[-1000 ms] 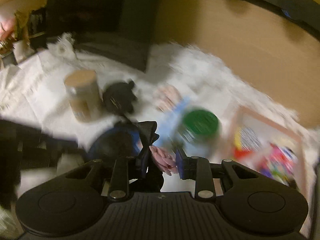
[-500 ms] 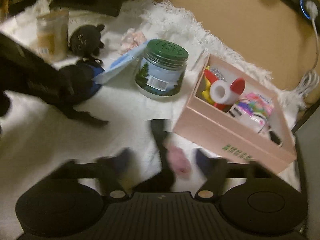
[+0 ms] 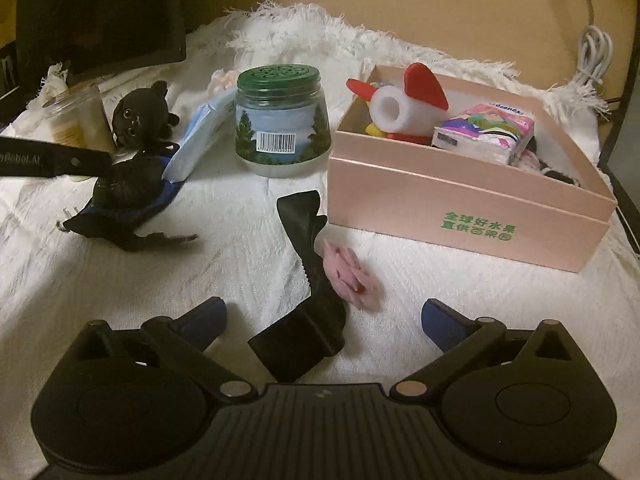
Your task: Organize soft objects
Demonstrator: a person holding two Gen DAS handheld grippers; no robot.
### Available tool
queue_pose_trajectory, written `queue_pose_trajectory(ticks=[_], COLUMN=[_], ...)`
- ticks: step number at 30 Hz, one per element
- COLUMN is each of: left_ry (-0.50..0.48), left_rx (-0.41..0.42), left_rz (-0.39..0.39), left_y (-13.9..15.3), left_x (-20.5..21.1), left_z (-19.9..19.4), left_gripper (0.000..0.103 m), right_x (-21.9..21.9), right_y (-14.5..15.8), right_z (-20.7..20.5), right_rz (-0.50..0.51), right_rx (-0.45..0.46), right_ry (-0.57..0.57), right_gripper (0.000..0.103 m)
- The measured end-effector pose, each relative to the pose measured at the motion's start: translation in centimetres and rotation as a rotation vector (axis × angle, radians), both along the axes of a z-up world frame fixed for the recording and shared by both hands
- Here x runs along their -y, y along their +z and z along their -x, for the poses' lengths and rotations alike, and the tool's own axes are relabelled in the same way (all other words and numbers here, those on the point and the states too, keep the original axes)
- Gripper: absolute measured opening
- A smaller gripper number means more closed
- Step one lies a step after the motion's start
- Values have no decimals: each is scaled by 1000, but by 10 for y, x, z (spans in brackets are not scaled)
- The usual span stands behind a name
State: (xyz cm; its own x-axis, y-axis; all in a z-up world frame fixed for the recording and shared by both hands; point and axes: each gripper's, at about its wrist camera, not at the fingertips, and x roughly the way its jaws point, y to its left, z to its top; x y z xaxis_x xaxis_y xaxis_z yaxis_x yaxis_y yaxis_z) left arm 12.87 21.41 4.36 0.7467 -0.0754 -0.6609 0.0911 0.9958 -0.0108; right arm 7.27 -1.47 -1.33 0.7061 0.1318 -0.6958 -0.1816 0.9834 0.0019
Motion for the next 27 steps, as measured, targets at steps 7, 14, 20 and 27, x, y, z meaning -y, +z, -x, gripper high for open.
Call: queue_pose_trajectory(ticks=[7, 14, 20, 27], left_ry=[-55, -50, -4, -56], left_rx=[-97, -117, -51, -94], left_rz=[31, 55, 50, -14], left_y=[-15, -23, -15, -35], left_x=[12, 12, -2, 5], left_z=[-12, -10, -15, -48], left_gripper=[76, 82, 79, 87], right_x=[0, 1, 1, 2], right_y=[-1, -1, -1, 0], right_z=[-1, -1, 0, 1], right_rz=[-4, -5, -5, -8], right_rx=[5, 6, 6, 4], right_ry=[-1, 0, -1, 5], right_gripper=[103, 103, 103, 103])
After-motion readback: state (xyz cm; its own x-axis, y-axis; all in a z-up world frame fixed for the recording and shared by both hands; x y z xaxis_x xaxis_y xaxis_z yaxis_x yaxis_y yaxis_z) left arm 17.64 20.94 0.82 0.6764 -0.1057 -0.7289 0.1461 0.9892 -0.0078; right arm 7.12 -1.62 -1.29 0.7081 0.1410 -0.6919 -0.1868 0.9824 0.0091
